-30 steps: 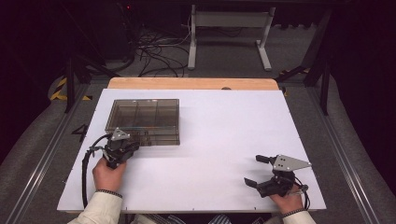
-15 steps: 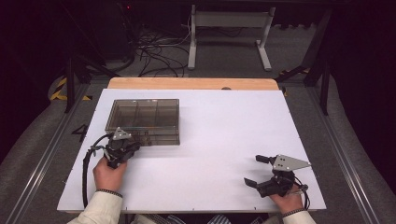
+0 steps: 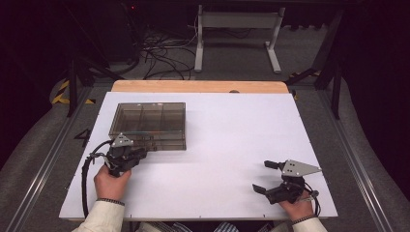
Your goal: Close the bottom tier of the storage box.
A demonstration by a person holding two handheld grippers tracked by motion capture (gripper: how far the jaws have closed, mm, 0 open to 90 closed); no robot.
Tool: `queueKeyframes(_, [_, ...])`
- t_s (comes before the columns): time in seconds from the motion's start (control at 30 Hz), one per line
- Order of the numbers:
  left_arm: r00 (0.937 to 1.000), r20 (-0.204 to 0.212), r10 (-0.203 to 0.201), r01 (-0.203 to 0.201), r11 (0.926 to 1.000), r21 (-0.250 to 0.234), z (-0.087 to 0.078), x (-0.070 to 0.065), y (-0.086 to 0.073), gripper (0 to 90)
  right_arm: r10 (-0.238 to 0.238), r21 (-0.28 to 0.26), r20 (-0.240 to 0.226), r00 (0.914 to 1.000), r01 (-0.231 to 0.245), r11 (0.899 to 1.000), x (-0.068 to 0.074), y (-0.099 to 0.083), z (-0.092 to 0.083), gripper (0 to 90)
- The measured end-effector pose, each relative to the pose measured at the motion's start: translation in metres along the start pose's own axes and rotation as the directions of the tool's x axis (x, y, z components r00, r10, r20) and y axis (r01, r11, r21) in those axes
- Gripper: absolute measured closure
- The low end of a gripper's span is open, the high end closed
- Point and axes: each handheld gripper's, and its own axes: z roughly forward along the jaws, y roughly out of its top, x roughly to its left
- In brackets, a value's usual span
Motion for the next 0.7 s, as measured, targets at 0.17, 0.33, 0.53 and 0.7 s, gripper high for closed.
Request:
queueKeyframes(0.17, [0.9998,0.012,0.014,-0.015,0.9998,0.010,-0.004,-0.006,0.001,72.7,-0.003,0.000,-0.001,1.0000,0.003,1.000,0.000,0.000,0.000,2.4])
queueKeyframes(0.33, [0.9983,0.049,0.030,-0.030,0.9995,-0.011,-0.012,-0.012,0.000,66.1,0.000,-0.003,-0.002,1.0000,0.000,1.000,0.000,0.000,0.000,2.4])
queueKeyframes(0.53, [0.9945,0.085,0.063,-0.057,0.9959,-0.071,-0.023,-0.021,-0.001,54.4,0.000,-0.006,0.000,1.0000,0.000,1.000,0.000,0.000,0.000,2.4])
queueKeyframes(0.7, [0.9850,0.142,0.098,-0.081,0.9893,-0.121,-0.025,-0.029,-0.001,40.9,0.000,-0.012,0.001,1.0000,0.000,1.000,0.000,-0.001,-0.001,2.4])
